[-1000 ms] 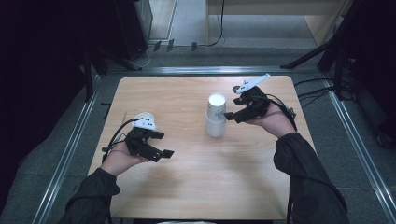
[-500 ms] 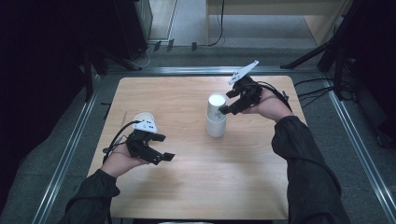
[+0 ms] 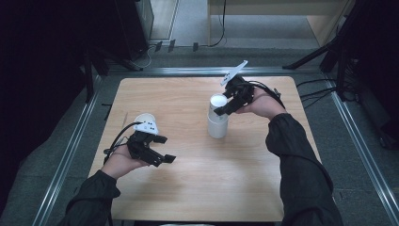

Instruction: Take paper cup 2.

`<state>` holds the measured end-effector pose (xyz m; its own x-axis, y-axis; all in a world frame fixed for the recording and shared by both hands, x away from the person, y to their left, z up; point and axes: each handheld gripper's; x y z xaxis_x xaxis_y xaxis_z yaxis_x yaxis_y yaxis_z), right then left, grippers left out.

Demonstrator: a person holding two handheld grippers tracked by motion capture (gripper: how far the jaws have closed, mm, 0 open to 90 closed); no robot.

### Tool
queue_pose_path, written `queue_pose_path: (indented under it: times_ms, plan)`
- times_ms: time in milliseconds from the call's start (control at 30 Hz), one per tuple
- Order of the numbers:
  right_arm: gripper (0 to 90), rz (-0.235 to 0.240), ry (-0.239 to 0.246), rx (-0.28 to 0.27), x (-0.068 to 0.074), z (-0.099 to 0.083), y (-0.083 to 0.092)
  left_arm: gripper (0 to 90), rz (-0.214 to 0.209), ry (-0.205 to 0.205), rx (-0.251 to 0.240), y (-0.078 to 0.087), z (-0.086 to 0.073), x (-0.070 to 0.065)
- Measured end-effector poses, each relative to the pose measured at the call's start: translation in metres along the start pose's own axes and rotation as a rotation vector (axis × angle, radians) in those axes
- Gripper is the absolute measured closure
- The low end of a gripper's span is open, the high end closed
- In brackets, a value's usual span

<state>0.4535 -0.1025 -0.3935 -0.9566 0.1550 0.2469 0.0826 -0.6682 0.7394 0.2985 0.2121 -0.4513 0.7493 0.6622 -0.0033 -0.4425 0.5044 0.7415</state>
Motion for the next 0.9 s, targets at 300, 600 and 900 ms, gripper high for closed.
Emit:
queue_pose_path:
  times_ms: [300,600,900]
  plan:
    - [33.1,0.011,0.003,-0.004,0.0019,-0.0002,0.0019,14.1,-0.008,-0.019,0.015,-0.0024,0.0001,-0.0018]
    - [34.4,0.001,0.005,-0.006,0.004,-0.0002,0.0053,14.2,-0.003,-0.021,0.005,-0.002,0.001,-0.0032]
    - [34.5,0.002,0.007,-0.006,0.0052,0.0013,0.0073,14.2,-0.005,-0.031,-0.002,-0.0024,0.0014,-0.0048]
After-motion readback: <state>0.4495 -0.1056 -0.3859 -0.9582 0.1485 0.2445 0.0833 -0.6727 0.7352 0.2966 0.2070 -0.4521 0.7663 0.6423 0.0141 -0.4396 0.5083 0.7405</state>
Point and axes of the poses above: each handheld gripper's, and its own axes: y roughly backward along the jaws, z roughly out of its top, x roughly to its left, and after that the axes turned 15 degrees about z, right-handed
